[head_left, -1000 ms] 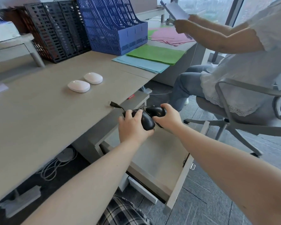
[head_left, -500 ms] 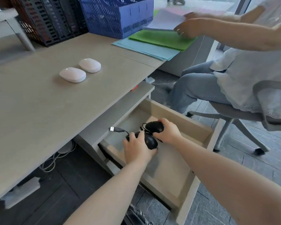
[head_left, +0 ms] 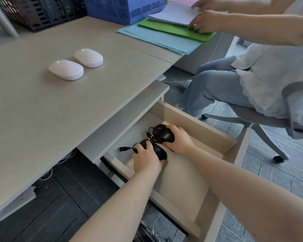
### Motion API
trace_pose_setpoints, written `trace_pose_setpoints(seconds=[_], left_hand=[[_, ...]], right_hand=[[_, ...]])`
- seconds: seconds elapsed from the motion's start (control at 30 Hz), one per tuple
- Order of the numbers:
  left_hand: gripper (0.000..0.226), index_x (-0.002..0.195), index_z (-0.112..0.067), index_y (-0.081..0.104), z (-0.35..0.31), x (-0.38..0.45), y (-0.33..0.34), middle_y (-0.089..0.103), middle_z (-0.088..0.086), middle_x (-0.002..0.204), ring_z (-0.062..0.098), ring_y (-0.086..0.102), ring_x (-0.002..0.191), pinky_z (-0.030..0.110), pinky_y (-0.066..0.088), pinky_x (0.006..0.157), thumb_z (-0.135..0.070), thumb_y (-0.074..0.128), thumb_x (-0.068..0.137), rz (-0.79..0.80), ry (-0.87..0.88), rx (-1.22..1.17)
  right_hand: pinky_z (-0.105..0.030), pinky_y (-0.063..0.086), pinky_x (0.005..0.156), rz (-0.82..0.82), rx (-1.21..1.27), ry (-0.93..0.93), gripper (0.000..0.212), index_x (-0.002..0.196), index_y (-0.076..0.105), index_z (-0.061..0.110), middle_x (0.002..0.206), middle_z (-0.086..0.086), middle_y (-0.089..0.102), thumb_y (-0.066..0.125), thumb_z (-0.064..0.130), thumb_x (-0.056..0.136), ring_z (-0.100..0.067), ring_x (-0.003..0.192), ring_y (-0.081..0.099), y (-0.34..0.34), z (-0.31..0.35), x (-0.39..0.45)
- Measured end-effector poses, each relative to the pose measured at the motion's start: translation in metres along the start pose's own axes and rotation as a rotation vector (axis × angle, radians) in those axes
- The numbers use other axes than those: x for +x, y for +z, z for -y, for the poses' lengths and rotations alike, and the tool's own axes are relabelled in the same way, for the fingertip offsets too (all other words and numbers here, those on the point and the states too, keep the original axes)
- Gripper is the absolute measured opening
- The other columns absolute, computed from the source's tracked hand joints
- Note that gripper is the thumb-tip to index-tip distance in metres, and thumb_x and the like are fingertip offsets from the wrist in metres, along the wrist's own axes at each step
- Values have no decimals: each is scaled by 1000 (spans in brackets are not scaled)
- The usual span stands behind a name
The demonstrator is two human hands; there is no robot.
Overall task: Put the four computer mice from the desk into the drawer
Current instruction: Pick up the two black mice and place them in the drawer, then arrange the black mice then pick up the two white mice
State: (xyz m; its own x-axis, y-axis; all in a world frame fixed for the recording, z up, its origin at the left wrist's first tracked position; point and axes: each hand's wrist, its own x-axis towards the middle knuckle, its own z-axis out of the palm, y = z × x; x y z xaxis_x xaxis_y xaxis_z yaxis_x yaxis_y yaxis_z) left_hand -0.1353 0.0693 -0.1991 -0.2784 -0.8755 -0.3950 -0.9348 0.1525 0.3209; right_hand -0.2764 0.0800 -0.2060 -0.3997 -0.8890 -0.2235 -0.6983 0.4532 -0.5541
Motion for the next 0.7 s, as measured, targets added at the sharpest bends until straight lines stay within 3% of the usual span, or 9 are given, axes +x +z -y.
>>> trace_pose_setpoints(seconds=[0.17, 0.27, 0.47, 0.6, 0.7], left_hand=[[91, 144, -17, 18, 1, -1, -2, 27, 20, 140, 35, 39, 123, 37, 40, 100, -55, 64, 76, 4, 43, 69], [91, 142, -16, 19, 1, -3, -3, 30, 18, 137, 36, 46, 116, 38, 42, 97, -57, 64, 75, -11, 52, 102], [84, 141, -15, 24, 1, -8, -25, 30, 15, 136, 35, 53, 107, 36, 48, 87, -55, 63, 79, -73, 89, 149], [53, 124, -9, 44, -3, -22, -59, 45, 14, 124, 34, 53, 109, 39, 47, 85, -47, 55, 88, -175, 160, 130], [30, 103, -8, 55, -10, -37, -92, 57, 12, 108, 31, 57, 100, 37, 42, 72, -35, 47, 94, -306, 308, 107]], right_hand=[[-33, 42, 98, 11, -20, -37, 70, 140, 40, 21, 133, -12, 52, 72, 30, 79, -29, 122, 51, 3, 6, 1], [-35, 42, 99, 17, -32, -46, 69, 141, 40, 22, 133, -11, 51, 70, 33, 79, -30, 122, 50, 4, 8, -5], [-38, 47, 93, -52, -81, -75, 41, 125, 56, 18, 116, -11, 59, 60, 33, 87, -30, 115, 51, -15, 12, -17], [-38, 49, 89, -87, -109, -95, 29, 116, 62, 15, 115, -9, 64, 53, 27, 91, -28, 110, 56, -34, 29, -23], [-35, 53, 82, -231, -37, -158, 25, 105, 67, 15, 105, -5, 70, 48, 26, 94, -25, 100, 62, -49, 52, -31]])
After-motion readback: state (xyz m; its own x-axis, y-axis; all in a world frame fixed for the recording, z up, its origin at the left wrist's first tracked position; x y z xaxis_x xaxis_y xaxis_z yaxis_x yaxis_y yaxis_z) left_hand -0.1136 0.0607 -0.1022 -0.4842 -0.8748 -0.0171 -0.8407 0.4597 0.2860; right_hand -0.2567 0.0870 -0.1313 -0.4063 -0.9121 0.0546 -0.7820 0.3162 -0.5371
